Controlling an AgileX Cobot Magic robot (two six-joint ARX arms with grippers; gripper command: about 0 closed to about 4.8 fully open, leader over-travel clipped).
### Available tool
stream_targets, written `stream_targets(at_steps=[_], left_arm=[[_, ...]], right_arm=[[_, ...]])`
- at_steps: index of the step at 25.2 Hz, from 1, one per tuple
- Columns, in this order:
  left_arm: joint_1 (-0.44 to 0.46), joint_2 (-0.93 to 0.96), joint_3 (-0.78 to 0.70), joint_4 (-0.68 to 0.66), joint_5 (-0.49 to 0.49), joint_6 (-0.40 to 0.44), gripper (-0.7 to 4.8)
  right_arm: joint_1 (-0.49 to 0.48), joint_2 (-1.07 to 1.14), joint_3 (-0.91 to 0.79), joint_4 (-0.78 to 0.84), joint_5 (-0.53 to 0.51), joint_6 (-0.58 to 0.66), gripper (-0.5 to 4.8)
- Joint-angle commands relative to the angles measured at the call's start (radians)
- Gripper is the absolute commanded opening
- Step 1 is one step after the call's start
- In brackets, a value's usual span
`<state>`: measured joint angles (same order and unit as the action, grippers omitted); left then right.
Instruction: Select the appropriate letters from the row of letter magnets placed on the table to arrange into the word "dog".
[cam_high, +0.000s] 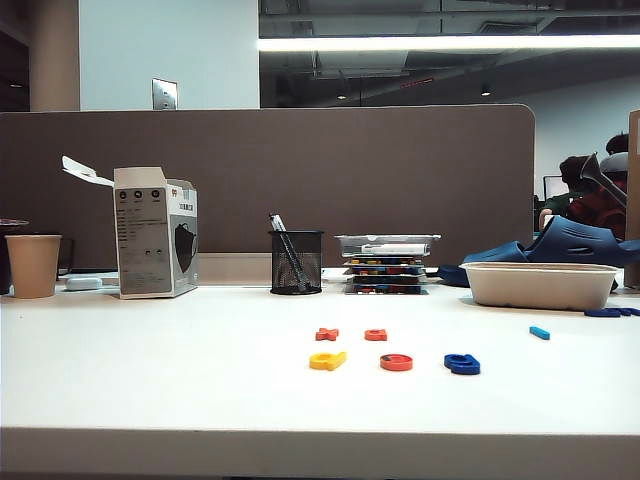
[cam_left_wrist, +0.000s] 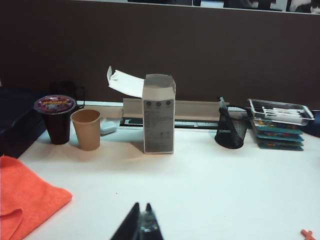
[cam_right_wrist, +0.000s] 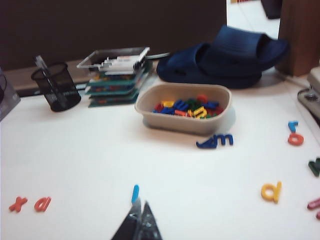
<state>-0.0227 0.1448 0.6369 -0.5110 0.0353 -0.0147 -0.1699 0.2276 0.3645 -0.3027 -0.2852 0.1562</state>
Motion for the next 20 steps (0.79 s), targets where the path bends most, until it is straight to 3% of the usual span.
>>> stream_targets(at_steps=[1, 7, 12, 20], left_arm=[[0.0, -0.062, -0.099, 0.108, 0.01, 0.006, -0.06], [0.0, -0.109, -0.288, 0.237, 0.01, -0.093, -0.06], [-0.002, -0.117, -0.435, 0.415, 0.012, -0.09, -0.06], [-0.004, -0.132, -0.573, 0.546, 0.018, -0.085, -0.06]], right_arm=[[0.002, -0.045, -0.06, 0.105, 0.031, 0.0, -0.04], [0.002, -0.159, -0.195, 0.195, 0.045, 0.0, -0.04], [0.003, -0.23, -0.276, 0.222, 0.042, -0.017, -0.04], [0.003, -0.23, -0.348, 0.309, 0.042, -0.054, -0.04]])
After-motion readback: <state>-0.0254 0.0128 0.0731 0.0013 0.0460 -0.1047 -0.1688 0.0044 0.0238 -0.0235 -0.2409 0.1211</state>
